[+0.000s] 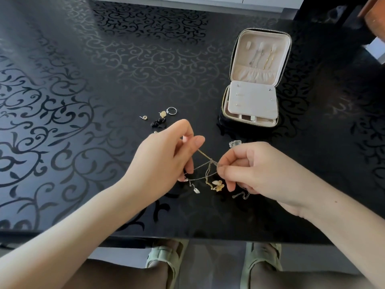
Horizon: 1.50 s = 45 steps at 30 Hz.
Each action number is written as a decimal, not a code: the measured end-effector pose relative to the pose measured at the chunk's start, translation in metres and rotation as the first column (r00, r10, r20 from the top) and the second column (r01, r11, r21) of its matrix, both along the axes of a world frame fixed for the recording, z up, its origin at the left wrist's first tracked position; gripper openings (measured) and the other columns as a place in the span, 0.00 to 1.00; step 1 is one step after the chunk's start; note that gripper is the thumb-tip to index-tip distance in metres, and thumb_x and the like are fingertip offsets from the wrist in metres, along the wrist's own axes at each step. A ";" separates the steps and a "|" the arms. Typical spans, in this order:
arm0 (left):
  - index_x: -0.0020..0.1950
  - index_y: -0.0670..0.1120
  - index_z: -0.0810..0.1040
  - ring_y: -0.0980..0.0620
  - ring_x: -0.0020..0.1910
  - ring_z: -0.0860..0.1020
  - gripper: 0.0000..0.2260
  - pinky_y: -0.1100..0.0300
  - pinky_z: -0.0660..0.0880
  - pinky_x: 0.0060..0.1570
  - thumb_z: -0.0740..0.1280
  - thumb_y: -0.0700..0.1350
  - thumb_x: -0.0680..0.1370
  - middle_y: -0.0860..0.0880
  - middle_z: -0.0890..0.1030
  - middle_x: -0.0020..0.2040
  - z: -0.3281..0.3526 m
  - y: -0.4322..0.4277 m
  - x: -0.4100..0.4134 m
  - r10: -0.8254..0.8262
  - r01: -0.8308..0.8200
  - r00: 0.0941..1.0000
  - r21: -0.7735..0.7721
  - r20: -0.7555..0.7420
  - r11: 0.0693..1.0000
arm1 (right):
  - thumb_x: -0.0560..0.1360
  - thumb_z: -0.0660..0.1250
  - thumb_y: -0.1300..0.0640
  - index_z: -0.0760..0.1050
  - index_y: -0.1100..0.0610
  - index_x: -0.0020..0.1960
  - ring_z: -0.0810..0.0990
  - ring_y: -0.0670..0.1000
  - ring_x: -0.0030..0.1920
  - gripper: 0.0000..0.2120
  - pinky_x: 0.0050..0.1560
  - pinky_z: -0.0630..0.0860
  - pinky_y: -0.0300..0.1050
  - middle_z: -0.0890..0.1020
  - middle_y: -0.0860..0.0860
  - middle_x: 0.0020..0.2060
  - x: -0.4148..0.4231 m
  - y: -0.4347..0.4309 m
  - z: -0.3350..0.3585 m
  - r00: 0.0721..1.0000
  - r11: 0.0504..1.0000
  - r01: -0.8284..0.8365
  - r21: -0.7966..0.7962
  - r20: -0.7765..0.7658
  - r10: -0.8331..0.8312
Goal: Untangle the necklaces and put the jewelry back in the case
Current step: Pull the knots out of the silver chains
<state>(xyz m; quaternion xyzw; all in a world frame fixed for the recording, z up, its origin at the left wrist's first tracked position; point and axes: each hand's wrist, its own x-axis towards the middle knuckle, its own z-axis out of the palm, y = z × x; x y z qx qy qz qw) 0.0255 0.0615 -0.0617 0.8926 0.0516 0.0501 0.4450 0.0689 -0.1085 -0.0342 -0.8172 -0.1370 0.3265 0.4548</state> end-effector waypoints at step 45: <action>0.61 0.56 0.79 0.48 0.66 0.73 0.19 0.40 0.61 0.69 0.53 0.57 0.79 0.54 0.78 0.62 -0.013 0.003 -0.013 -0.398 0.336 0.915 0.668 -0.064 0.664 | 0.74 0.65 0.58 0.81 0.53 0.39 0.75 0.43 0.37 0.08 0.37 0.69 0.31 0.79 0.45 0.35 0.008 0.002 -0.015 0.717 0.953 0.056 -0.297 0.676 0.169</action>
